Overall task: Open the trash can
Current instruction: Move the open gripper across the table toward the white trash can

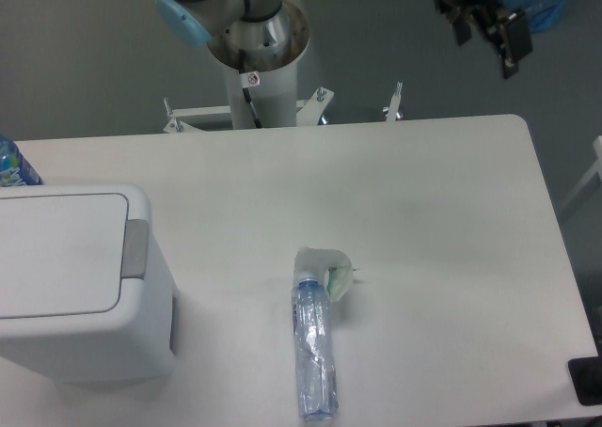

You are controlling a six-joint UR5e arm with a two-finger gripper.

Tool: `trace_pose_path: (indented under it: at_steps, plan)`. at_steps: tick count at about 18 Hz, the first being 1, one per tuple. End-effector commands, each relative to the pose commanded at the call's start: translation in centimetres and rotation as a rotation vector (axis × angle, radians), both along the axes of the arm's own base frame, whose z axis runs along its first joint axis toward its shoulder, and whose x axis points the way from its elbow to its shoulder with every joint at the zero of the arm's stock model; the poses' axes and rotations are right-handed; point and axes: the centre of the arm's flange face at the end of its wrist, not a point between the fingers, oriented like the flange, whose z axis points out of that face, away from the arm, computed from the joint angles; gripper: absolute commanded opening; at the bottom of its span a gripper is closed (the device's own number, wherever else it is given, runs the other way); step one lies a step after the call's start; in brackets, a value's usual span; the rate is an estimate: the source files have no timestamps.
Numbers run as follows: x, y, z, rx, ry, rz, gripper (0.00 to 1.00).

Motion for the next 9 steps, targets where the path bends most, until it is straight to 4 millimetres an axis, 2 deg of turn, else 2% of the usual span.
trace_pose_path:
  at_steps: [4,9]
  plan:
    - [0.3,0.4,0.1,0.027,0.002,0.044,1.0]
    - [2.1,4.1,-0.3,0.182,-0.019,0.228,1.0]
